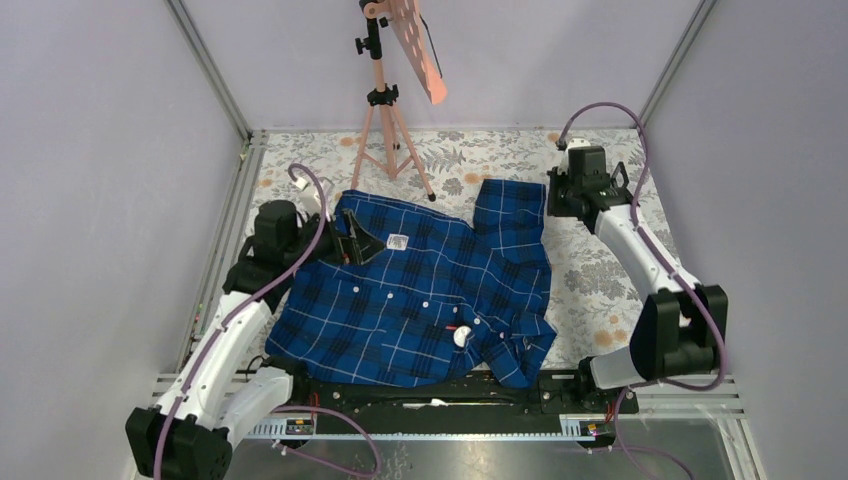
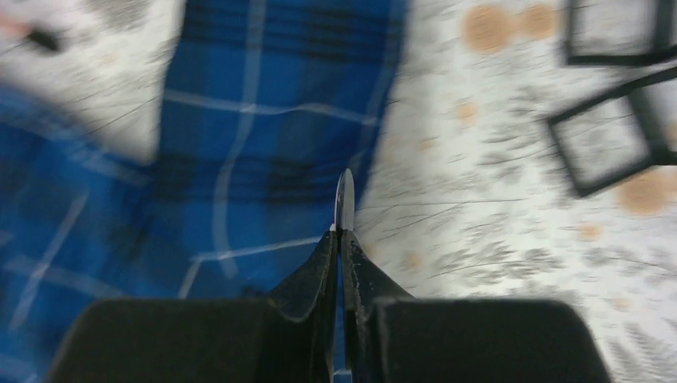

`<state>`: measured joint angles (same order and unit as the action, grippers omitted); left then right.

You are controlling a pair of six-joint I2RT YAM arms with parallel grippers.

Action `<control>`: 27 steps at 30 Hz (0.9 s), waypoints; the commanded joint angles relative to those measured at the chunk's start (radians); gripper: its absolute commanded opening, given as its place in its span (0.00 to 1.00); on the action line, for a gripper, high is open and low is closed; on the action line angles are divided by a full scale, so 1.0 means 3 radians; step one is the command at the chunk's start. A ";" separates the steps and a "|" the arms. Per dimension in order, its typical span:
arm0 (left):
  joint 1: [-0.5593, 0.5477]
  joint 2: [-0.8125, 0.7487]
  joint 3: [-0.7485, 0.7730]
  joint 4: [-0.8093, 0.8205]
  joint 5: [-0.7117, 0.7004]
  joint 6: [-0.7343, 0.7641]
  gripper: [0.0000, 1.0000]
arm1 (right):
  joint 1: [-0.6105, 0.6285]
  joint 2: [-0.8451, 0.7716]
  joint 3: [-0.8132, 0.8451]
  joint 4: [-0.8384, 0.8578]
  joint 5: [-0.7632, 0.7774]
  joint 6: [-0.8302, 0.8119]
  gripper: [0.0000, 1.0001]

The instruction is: Pin the brooch onto the clothing

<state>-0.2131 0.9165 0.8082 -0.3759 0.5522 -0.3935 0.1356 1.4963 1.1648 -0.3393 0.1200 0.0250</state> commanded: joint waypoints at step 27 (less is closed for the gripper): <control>-0.1833 0.0085 -0.0714 0.1415 0.0771 -0.0532 0.80 | 0.1483 -0.1135 -0.1070 0.0001 -0.4148 0.0918 0.00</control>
<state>-0.7441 0.9085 0.5377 0.0238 0.7300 -0.5934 0.5396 1.1358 0.8307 -0.3542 -1.0348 0.3126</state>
